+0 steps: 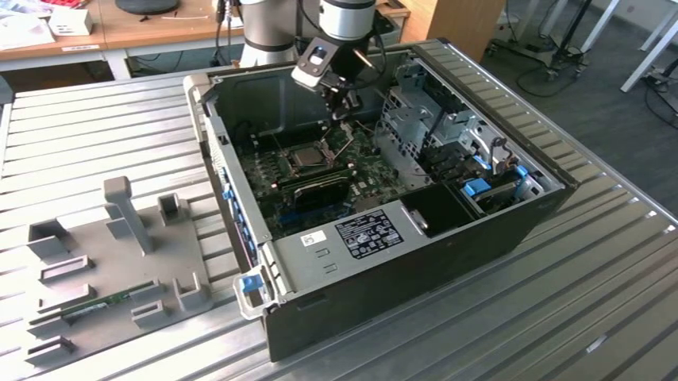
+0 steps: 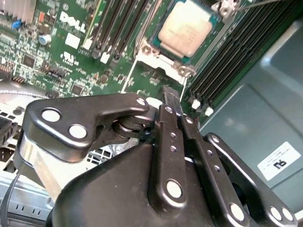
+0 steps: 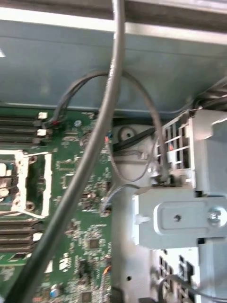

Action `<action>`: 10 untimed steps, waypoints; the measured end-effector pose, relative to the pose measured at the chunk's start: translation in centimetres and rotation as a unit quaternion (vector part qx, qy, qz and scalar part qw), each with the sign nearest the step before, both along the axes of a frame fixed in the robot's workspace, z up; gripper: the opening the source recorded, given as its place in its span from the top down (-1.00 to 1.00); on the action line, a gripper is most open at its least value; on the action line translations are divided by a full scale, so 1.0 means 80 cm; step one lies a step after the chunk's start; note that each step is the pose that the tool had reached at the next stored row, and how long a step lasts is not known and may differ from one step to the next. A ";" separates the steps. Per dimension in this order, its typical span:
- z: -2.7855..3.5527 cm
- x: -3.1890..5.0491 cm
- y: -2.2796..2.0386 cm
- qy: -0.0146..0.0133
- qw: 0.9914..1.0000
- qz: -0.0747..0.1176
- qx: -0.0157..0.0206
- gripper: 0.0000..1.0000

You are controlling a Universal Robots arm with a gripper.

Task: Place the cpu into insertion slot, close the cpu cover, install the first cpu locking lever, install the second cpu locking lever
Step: 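Close the cpu cover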

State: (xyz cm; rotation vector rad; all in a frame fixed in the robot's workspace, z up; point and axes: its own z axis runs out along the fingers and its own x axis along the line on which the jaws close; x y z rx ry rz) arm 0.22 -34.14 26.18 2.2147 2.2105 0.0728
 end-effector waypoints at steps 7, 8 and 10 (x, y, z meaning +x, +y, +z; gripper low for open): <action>-0.0003 0.018 0.0000 0.000 1.000 0.000 0.000 0.79; -0.0004 0.020 0.0000 0.000 1.000 0.000 0.000 0.79; -0.0005 0.026 0.0000 0.000 1.000 0.000 0.000 0.79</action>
